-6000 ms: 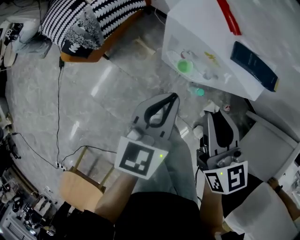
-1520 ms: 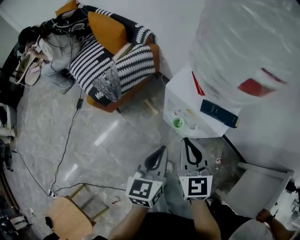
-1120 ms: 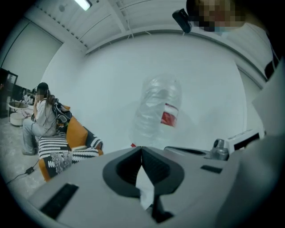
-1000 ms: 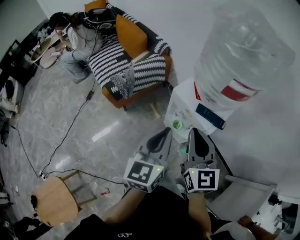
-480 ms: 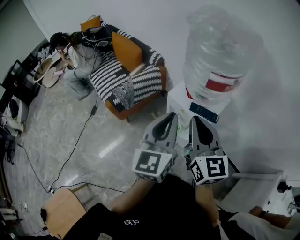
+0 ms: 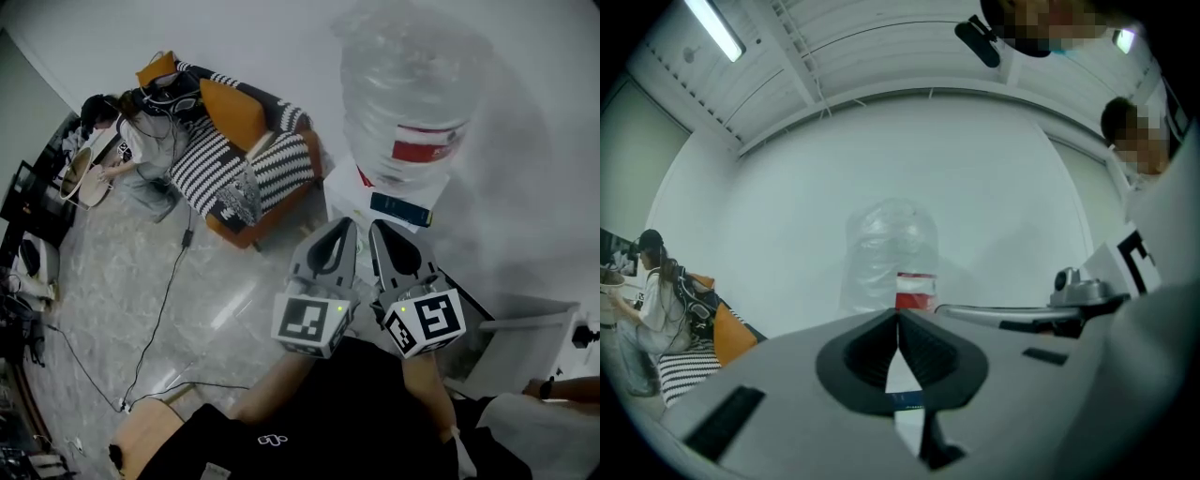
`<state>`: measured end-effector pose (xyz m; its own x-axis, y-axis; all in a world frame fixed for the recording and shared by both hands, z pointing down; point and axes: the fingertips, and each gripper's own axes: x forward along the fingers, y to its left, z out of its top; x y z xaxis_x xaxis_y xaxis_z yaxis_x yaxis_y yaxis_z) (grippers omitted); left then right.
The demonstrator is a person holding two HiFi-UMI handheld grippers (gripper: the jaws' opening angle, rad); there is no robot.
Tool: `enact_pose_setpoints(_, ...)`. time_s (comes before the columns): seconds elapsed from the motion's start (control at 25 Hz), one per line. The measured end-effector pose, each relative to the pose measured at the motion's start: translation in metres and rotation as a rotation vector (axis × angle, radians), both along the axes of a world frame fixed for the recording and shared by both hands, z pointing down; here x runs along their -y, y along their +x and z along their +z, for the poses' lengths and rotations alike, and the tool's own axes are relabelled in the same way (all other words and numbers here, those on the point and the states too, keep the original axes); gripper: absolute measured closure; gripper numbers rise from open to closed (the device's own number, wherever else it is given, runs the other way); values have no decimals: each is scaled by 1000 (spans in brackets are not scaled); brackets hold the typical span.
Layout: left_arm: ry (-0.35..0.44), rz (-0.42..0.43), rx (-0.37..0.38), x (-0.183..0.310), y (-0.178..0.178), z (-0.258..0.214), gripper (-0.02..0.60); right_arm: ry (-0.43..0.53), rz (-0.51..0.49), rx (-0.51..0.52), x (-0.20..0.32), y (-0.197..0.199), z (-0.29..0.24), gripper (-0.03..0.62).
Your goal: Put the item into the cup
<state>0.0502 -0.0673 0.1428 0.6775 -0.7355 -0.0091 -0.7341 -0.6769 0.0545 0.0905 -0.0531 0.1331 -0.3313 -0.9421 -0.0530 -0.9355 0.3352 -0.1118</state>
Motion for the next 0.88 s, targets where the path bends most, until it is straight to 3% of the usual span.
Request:
enact_pose_setpoints(0.28,-5,-5,-20,0,-7,-11,568,1,0,-10,3,-6,1,583)
enact_pose_setpoints(0.48,7,-2,-3,-2,-12,-3,568,-12,-20,-1,2,-12,6,583)
enact_pose_setpoints(0.68,-35,0,25,-7,-15,7,568,-15,-19,2,-2,-14,6,583)
enact_pose_setpoints(0.88,-9,5,-7,-6,-13,3,568,-7,-17,-16,-2,-14,5,583)
